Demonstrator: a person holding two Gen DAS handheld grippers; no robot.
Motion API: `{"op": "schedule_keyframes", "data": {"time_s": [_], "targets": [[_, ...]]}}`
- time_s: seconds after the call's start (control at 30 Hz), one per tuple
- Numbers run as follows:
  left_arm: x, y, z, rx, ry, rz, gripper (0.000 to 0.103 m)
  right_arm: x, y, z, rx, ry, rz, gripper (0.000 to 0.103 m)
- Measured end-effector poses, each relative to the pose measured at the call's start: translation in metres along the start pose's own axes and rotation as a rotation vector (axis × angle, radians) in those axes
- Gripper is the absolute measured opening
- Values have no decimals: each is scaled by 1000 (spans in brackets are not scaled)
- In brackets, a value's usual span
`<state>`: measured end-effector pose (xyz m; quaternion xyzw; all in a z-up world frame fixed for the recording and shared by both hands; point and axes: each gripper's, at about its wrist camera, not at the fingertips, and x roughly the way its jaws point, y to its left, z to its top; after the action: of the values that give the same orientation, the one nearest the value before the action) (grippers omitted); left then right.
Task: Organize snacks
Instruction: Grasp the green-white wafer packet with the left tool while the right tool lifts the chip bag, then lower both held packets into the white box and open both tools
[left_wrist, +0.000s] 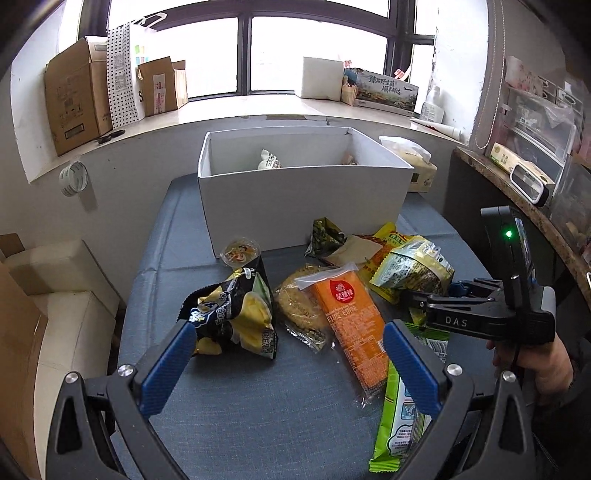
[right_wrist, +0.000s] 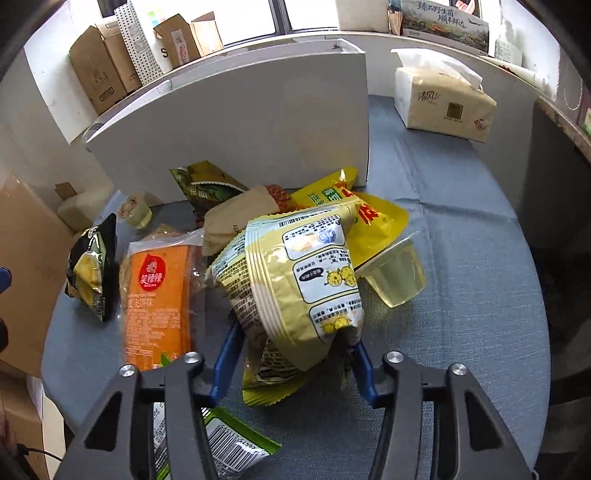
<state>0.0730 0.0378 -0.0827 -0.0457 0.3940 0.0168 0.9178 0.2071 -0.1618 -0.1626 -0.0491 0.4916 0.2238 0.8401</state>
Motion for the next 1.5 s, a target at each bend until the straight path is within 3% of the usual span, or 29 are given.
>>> {"op": "schedule_keyframes", "data": {"time_s": [0.2, 0.3, 0.6, 0.77, 0.93, 0.97, 1.07, 1.23, 1.5], "targets": [[0, -19, -5, 69, 10, -41, 103, -29, -1, 5, 3, -58, 34, 53], [1, -37, -9, 135, 21, -76, 103, -58, -9, 8, 28, -147, 36, 53], [31, -100, -27, 245, 164, -165, 103, -129, -38, 4, 73, -283, -44, 54], [48, -128, -43, 275, 214, -51, 103, -142, -54, -9, 105, -286, -52, 54], [56, -141, -57, 318, 241, -11, 103, -142, -61, -20, 122, -273, -39, 54], [57, -142, -59, 322, 249, -13, 100, -142, -62, -21, 124, -273, -34, 54], [62, -144, -65, 331, 272, -4, 72, -141, -62, -24, 124, -274, -26, 54], [57, -140, -64, 325, 254, -8, 71, -141, -64, -25, 128, -272, -21, 54], [21, -123, -35, 311, 134, 12, 71, -138, -62, -24, 120, -268, -10, 54]]}}
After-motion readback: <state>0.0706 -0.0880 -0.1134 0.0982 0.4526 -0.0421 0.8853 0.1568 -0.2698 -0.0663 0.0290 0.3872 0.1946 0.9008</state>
